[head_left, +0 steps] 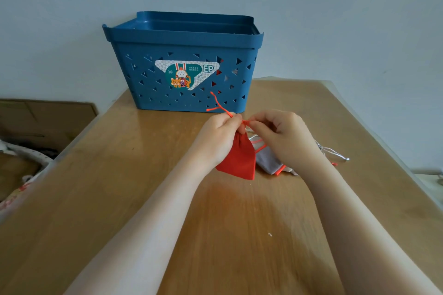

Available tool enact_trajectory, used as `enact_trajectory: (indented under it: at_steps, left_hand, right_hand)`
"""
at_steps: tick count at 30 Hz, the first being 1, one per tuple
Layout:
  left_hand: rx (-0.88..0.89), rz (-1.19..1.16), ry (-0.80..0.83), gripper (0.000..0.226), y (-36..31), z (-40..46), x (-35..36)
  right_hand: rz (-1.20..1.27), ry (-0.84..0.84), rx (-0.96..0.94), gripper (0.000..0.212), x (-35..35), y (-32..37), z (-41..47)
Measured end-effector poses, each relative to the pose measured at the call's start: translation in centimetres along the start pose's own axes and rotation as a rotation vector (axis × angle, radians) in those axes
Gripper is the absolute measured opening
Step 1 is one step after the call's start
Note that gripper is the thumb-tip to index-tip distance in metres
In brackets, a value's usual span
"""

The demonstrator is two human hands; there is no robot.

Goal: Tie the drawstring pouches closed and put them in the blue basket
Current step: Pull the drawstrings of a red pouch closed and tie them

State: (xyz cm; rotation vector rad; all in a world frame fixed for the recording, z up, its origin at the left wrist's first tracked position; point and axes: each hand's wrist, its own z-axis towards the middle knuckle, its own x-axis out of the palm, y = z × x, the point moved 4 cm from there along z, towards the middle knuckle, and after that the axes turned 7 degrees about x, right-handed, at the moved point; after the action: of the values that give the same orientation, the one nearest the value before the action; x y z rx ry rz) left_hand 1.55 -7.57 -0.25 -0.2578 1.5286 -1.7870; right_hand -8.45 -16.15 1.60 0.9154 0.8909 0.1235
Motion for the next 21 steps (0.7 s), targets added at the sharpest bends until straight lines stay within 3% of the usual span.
enact_trajectory:
  at_steps: [7,12,16,21]
  left_hand:
    - [0.079,0.108,-0.011,0.035,0.2,0.5,-0.8]
    - [0.021,-0.107,-0.047,0.025,0.3,0.4,-0.6]
    - [-0.061,-0.344,0.043,0.018,0.2,-0.1,0.0]
    - [-0.053,-0.356,0.099,0.013,-0.2,-0.2,-0.2]
  right_hand:
    - [-0.125,0.077,-0.013,0.012,-1.0,0.2,0.0]
    - [-0.087,0.155,-0.019,0.008,-1.1,0.4,-0.2]
    - [-0.125,0.189,-0.007,0.012,-1.2,0.0,-0.2]
    - [-0.12,0.185,0.045,0.017,-1.7,-0.3,0.0]
